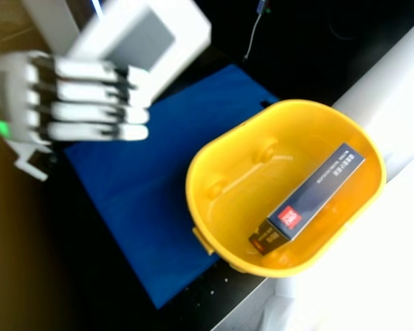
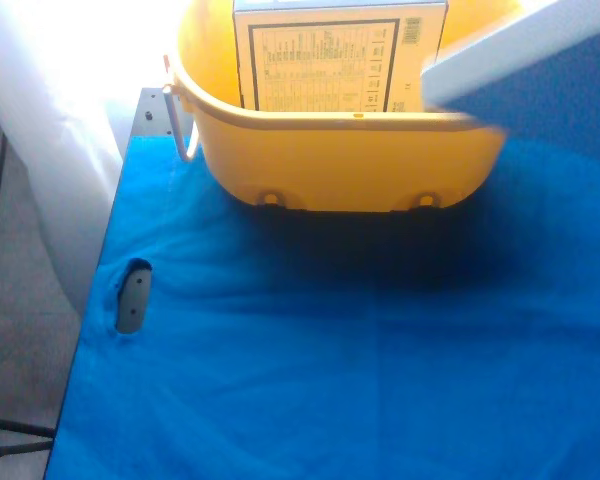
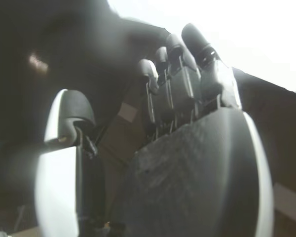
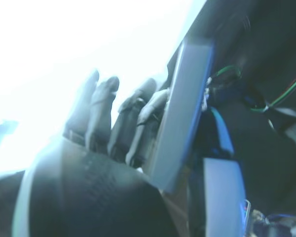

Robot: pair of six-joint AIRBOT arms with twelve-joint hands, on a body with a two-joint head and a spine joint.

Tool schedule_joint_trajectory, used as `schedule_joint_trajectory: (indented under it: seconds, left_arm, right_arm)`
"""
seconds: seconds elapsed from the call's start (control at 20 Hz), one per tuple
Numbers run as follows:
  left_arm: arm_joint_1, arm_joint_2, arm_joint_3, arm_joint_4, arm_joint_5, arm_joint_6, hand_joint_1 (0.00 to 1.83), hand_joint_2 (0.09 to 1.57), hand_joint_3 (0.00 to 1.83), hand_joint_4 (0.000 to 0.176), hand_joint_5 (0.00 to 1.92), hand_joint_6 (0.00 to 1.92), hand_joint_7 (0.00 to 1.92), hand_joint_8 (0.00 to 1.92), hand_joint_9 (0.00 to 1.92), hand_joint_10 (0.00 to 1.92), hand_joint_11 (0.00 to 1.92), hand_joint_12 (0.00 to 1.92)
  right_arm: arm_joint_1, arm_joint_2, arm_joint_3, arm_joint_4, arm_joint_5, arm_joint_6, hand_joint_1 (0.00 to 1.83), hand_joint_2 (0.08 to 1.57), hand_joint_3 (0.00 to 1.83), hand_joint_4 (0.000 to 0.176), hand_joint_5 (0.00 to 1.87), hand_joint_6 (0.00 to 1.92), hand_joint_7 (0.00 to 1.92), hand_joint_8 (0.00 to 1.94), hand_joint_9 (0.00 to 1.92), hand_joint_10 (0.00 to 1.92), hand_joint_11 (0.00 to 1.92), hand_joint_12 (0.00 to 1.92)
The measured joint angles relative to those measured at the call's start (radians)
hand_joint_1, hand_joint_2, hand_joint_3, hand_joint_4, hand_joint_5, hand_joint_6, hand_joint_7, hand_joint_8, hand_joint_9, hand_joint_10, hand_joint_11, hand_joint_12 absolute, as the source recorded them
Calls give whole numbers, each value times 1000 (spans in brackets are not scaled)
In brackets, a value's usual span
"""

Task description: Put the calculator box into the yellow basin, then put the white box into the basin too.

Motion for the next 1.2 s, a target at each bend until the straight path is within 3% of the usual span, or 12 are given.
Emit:
schedule_joint_trajectory:
  seconds: [0.1, 0.2, 0.25, 0.35, 0.4, 0.6, 0.75, 0.85, 0.9, 0.95, 1.0, 1.2]
  left_arm:
    - [0, 0, -2, -4, 11, 20, 670, 1207, 0, 0, 406, 28, 370, 19, 347, 61, 0, 926]
    - [-11, -6, -2, -3, 23, 36, 695, 1145, 0, 0, 447, 27, 401, 14, 370, 62, 0, 1060]
    - [-15, -9, -5, -8, 23, 54, 717, 1118, 0, 0, 461, 27, 407, 11, 364, 59, 0, 1098]
    - [-16, -16, -8, -18, 29, 78, 665, 1133, 0, 0, 383, 1, 349, 0, 305, 35, 0, 987]
    - [-16, -21, -8, -20, 37, 92, 626, 1153, 5, 0, 332, 6, 298, 6, 264, 17, 0, 745]
    - [-16, -35, -6, -38, 56, 124, 600, 1221, 8, 0, 387, 21, 237, 0, 162, 0, 0, 351]
    - [-16, -50, -3, -39, 57, 137, 507, 1255, 5, 21, 406, 14, 269, 5, 188, 12, 0, 293]
    - [-16, -77, 13, -43, 60, 136, 537, 1241, 0, 0, 345, 2, 270, 1, 207, 26, 0, 595]
    - [-16, -93, 18, -50, 70, 137, 569, 1243, 0, 0, 381, 14, 247, 1, 166, 7, 0, 325]
    - [-16, -98, 19, -48, 76, 137, 528, 1258, 4, 0, 341, 5, 206, 0, 147, 1, 0, 274]
    - [-16, -102, 19, -48, 81, 137, 545, 1257, 2, 0, 299, 2, 161, 0, 136, 3, 0, 375]
    - [-15, -111, 32, -44, 93, 138, 622, 1249, 0, 0, 293, 26, 145, 14, 141, 13, 0, 634]
  right_arm:
    - [24, 0, 20, 0, -7, 1, 1228, 1102, 0, 10, 1033, 966, 993, 937, 219, 28, 0, 412]
    - [34, -1, 46, 0, -3, 1, 1225, 1103, 0, 25, 1016, 963, 1005, 942, 220, 26, 0, 412]
    - [36, -1, 55, 0, -3, 1, 1227, 1103, 0, 13, 1028, 969, 995, 939, 221, 25, 0, 413]
    - [49, -1, 70, 0, 0, 1, 1224, 1104, 0, 25, 1015, 965, 1004, 944, 221, 23, 0, 413]
    - [68, -1, 81, 0, 1, 1, 1227, 1103, 0, 13, 1027, 971, 994, 941, 222, 22, 0, 413]
    - [190, -3, 127, 0, 67, -34, 1225, 1103, 0, 20, 1028, 958, 992, 957, 223, 20, 0, 413]
    - [277, -44, 164, 0, 138, -85, 1225, 1103, 0, 20, 1028, 958, 992, 957, 223, 18, 0, 413]
    - [278, -66, 185, 0, 184, -92, 1228, 1103, 0, 10, 1030, 972, 990, 942, 224, 17, 0, 413]
    - [294, -70, 189, 0, 217, -93, 1226, 1103, 0, 20, 1029, 957, 992, 956, 224, 16, 0, 413]
    - [322, -77, 197, 0, 245, -93, 1224, 1104, 0, 25, 1014, 967, 1003, 946, 224, 16, 0, 413]
    - [375, -104, 231, 0, 263, -93, 1227, 1104, 0, 13, 1026, 973, 993, 942, 225, 15, 0, 413]
    - [428, -164, 285, 0, 353, -96, 1225, 1104, 0, 20, 1027, 959, 991, 958, 225, 13, 0, 413]
